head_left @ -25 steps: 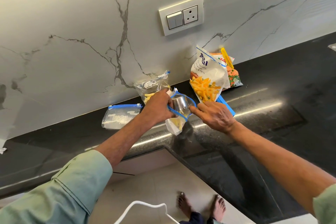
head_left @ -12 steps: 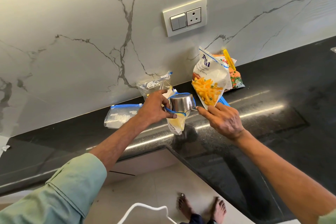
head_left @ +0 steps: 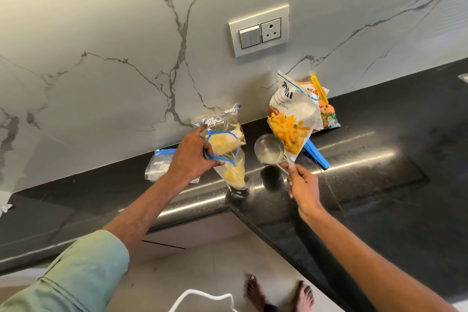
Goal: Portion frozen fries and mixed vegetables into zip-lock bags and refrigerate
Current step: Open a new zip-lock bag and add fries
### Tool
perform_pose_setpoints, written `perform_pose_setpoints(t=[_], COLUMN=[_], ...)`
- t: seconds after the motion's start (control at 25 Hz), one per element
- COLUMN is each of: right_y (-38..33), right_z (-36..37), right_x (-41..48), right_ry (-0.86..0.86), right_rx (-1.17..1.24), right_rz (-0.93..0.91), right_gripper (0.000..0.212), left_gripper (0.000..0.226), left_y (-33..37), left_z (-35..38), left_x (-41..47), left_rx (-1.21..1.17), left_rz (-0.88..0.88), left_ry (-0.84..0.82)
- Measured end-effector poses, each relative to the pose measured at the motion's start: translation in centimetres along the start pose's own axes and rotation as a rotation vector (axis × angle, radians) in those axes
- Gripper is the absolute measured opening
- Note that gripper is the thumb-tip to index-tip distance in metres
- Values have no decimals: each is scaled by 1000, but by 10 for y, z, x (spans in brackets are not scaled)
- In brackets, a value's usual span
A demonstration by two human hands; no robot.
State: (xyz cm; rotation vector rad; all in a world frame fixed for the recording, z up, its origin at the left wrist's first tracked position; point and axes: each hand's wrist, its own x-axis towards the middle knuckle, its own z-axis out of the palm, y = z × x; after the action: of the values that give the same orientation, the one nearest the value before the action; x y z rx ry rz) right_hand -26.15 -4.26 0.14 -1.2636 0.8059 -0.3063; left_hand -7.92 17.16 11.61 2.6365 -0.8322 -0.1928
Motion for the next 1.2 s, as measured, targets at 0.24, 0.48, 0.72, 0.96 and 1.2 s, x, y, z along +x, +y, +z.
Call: perform_pose_setpoints(t=[0.24,0.48,0.72,0.96,1.2], right_y=[47,37,9,-35,-44], right_z=[-1,4,5,-4,-17], right_x=[0,11,39,85,107], right_ry=[52,100,269,351,212], right_rx=[-62,-597,-1039,-431,-523], right_rz=[181,26,-517,-264,-321], right_gripper=[25,58,80,106,53], left_gripper=[34,53,56,51,59], left_y=[4,23,37,54,78], left_z=[16,39,66,81,84], left_x=[-1,9,18,29,40], left_rx=[159,329,436,566,157], left_rz=[123,185,436,432,220], left_ry=[89,127,120,90,-39])
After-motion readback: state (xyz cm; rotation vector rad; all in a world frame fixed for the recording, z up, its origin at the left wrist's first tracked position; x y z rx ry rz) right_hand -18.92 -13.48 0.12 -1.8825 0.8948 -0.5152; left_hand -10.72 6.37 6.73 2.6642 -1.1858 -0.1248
